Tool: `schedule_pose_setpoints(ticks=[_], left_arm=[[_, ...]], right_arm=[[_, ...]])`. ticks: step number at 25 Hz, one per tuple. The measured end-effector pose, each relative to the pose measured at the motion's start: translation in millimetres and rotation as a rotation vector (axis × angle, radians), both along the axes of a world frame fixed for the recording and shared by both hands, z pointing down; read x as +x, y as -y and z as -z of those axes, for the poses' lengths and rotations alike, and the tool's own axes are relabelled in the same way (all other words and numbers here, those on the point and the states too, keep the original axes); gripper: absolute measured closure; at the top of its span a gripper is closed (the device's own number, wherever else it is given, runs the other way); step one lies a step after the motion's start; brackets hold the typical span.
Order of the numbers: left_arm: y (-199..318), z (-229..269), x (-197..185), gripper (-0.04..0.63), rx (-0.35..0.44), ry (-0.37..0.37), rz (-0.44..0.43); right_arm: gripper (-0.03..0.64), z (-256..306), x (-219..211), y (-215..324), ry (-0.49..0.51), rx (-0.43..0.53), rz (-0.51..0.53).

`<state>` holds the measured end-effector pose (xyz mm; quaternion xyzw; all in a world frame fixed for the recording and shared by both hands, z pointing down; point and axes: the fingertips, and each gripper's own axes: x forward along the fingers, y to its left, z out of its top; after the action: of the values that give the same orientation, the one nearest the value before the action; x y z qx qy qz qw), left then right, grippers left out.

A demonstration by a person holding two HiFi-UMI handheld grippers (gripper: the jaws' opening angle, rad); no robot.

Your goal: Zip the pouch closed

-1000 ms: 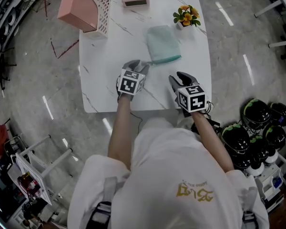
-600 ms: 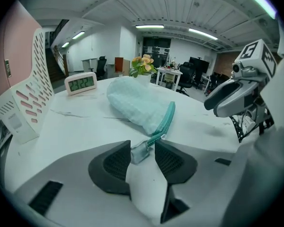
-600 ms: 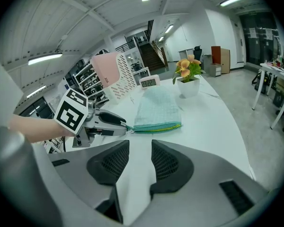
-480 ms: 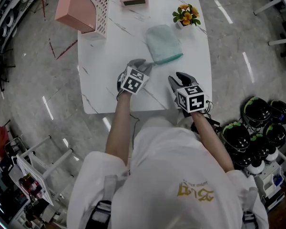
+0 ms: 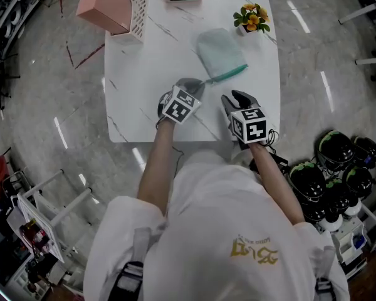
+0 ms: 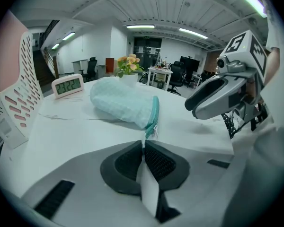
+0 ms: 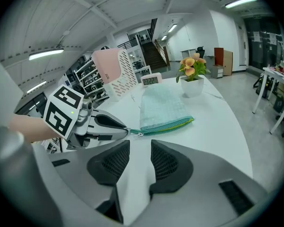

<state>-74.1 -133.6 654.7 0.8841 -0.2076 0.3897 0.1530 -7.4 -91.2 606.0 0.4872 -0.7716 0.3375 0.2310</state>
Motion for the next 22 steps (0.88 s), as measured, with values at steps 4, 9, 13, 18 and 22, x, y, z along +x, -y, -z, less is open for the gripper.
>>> schedule_pose_setpoints(ticks=[4, 9, 13, 18, 22], left_arm=[[-9.5, 3.6, 7.6, 0.558, -0.025, -0.027, -0.024], [-13.9, 0.5, 11.9, 0.560, -0.034, -0.042, -0.027], [-16.4, -1.3, 10.7, 0.560, -0.041, -0.047, -0.011], [-21.3, 0.6, 10.6, 0.560, -0.049, -0.051, 0.002], [-20.7, 0.3, 10.2, 0.560, -0.048, -0.051, 0.017]], right_arm=[[0.471, -5.4, -2.4, 5.4, -0.028, 0.007, -0.005], [0.484, -21.4, -13.7, 13.9, -0.047, -0.020, -0.008], [0.485, -34.5, -19.0, 22.6, -0.069, -0.046, -0.031], [0.483, -39.6, -20.3, 31.4, -0.093, -0.043, -0.055], [0.486, -43.3, -25.9, 35.1, -0.122, -0.039, -0.034]])
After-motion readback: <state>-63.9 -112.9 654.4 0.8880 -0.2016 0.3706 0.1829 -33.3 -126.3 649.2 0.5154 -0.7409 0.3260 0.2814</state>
